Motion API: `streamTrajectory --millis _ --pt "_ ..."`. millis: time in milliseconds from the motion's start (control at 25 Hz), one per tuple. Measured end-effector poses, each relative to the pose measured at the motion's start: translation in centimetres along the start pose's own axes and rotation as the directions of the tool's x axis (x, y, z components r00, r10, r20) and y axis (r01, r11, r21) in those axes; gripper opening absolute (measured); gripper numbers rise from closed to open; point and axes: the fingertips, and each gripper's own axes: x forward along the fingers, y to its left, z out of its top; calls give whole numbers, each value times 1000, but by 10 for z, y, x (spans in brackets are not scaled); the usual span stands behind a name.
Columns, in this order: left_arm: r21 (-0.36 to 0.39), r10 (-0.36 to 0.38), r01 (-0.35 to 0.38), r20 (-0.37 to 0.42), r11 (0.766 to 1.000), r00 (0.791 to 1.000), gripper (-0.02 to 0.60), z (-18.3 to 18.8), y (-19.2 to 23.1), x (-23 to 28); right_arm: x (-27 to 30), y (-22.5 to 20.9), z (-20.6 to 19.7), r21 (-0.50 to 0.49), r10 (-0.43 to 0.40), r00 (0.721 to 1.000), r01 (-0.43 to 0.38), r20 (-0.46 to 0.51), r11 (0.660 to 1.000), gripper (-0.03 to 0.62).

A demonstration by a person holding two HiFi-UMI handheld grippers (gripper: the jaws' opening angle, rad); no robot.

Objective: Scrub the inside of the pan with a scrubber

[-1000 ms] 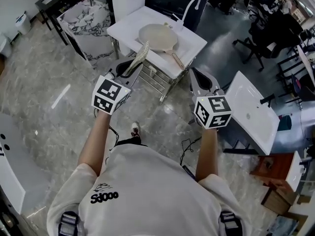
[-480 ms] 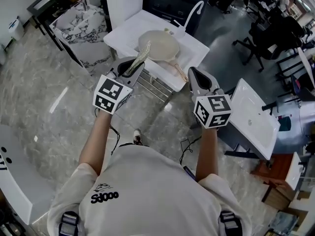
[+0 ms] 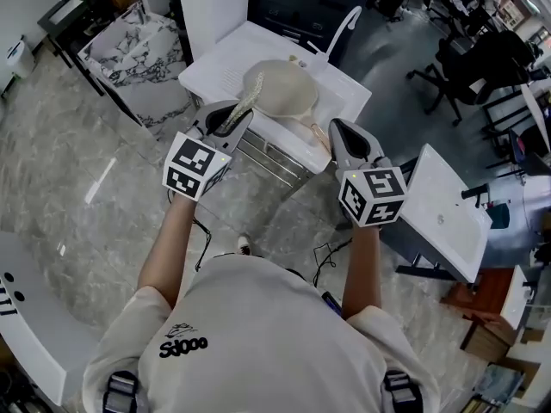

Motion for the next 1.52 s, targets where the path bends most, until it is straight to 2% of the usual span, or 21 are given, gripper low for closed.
streamTrajectory --millis 320,600,800,1080,1520 --pt "-25 -17 16 -37 1000 999 69 -21 17 10 17 2 -13 12 -11 999 11 -36 1000 9" --pt "-17 -50 50 -38 999 998 69 -22 20 37 30 -19 -17 28 -36 998 37 -43 999 11" --pt "-22 -45 44 -51 999 998 69 -26 34 58 55 -35 -20 29 -22 998 23 -53 999 11" --pt "-17 -53 52 -65 998 996 69 -22 57 103 93 -67 -12 31 -14 999 16 -48 999 11" --pt "-21 -60 58 -106 998 993 69 -19 84 183 141 -131 -22 68 -11 996 17 -83 998 11"
